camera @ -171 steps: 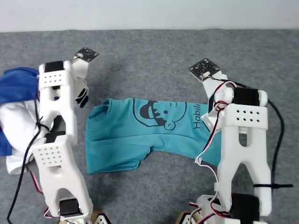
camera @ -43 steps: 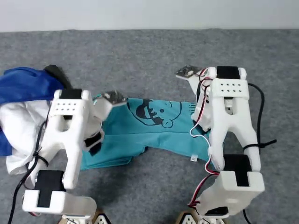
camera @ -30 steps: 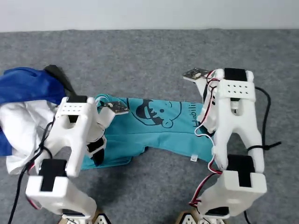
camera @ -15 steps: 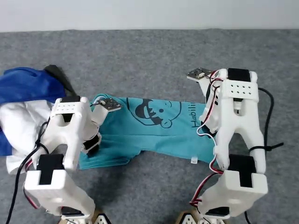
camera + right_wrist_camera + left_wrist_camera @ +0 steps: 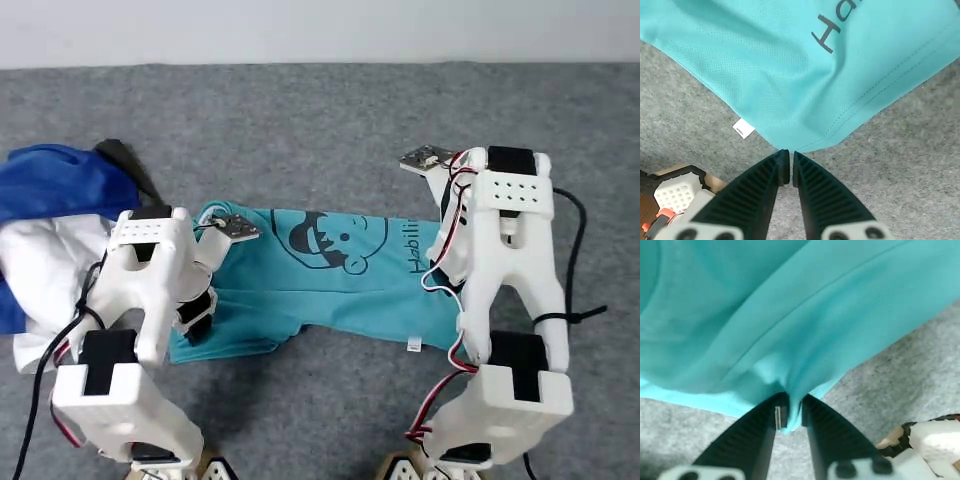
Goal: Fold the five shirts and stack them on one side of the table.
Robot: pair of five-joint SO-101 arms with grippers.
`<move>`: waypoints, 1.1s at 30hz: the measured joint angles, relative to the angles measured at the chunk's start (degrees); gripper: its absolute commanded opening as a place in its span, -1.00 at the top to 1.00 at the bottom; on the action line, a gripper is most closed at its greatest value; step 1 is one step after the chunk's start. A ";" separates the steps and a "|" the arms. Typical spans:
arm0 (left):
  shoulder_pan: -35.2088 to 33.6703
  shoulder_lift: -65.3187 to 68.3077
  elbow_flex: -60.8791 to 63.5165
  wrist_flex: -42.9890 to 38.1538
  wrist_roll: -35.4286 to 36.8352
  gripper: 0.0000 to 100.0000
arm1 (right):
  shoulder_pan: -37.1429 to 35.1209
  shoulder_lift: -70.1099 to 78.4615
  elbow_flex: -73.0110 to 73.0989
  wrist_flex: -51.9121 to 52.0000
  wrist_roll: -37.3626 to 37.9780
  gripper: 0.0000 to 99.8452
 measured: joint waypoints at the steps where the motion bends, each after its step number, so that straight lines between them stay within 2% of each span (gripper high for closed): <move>1: 0.00 0.00 0.00 0.00 0.00 0.85 | 0.00 -0.70 0.35 0.00 0.00 0.92; 3: 0.00 0.00 0.00 -0.62 0.00 0.86 | 0.00 -2.90 1.85 0.00 0.00 0.92; 6: 0.00 0.00 0.00 -2.02 0.00 1.00 | 0.00 -7.03 5.98 0.00 0.26 0.92; 9: 0.00 0.00 0.00 -2.64 0.00 0.99 | 0.00 -10.64 11.60 0.00 1.58 0.89; 14: 0.09 -0.97 -1.67 -2.02 0.09 0.99 | 0.00 -13.01 18.64 0.00 2.11 0.65; 19: 0.09 -8.53 -3.69 -0.09 2.02 0.99 | -0.09 -13.01 19.16 -0.35 2.11 0.63; 29: 0.09 -13.45 -3.78 0.44 2.37 0.99 | -9.23 -9.67 23.12 -3.52 3.96 0.63; 33: 0.09 -13.45 -3.78 0.44 2.37 0.99 | -10.37 -6.68 23.30 -6.07 6.07 0.54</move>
